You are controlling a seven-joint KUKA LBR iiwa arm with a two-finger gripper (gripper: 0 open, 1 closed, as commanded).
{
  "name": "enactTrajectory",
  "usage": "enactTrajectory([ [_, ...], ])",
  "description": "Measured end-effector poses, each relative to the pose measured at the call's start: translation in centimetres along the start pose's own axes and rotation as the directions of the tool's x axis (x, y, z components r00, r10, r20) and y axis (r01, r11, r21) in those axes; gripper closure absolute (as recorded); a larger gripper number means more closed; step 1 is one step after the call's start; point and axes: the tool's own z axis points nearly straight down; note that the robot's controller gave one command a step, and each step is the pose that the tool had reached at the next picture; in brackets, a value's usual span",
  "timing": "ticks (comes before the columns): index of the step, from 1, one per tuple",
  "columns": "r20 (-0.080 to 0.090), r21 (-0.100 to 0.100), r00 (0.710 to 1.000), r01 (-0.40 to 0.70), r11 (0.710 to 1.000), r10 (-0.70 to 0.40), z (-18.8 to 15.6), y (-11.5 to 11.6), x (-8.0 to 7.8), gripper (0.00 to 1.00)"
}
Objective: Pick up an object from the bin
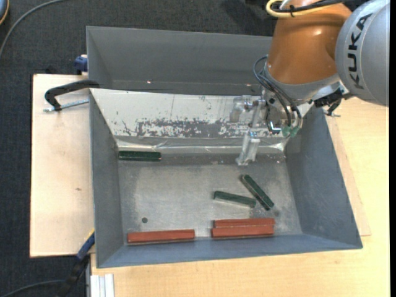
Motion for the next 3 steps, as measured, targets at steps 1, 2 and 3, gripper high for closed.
enactTrajectory([
  [1,-0.002,0.000,0.998,-0.069,0.998,0.069,13.2,-3.0,3.1,0.00],
  [2,0.004,0.000,0.998,-0.065,0.998,0.065,16.8,-2.8,8.1,0.00],
  [3,0.007,-0.001,0.998,-0.064,0.998,0.064,16.7,-2.8,7.9,1.00],
])
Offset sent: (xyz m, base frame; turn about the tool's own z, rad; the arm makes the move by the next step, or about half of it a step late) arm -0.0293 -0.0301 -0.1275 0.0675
